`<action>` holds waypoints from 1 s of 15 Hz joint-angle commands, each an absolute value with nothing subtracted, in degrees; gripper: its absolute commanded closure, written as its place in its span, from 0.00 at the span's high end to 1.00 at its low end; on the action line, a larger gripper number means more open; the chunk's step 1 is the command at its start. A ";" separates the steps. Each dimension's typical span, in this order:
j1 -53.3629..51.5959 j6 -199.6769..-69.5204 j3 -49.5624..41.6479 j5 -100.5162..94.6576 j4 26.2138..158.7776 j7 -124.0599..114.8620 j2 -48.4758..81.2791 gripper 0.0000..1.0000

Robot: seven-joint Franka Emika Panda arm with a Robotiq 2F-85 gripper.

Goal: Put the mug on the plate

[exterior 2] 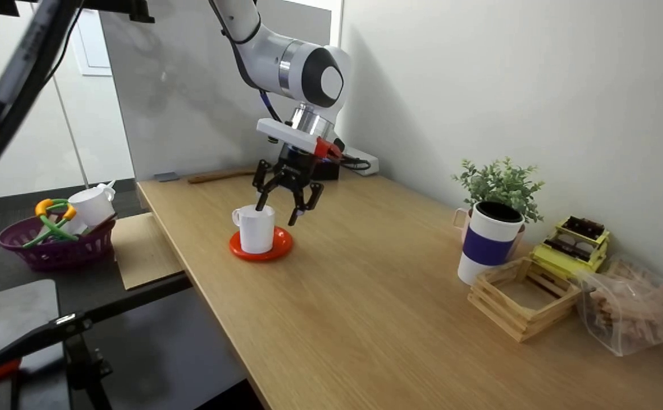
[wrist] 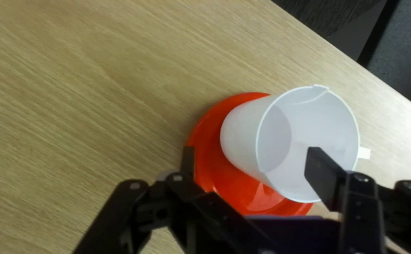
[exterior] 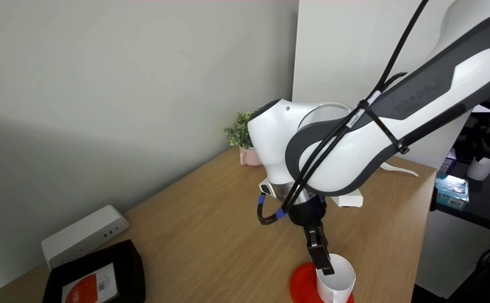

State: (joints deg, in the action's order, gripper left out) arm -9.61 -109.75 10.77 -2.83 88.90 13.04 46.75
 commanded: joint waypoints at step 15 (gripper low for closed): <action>-14.28 -123.31 9.23 -5.26 105.85 -1.70 36.65 1.00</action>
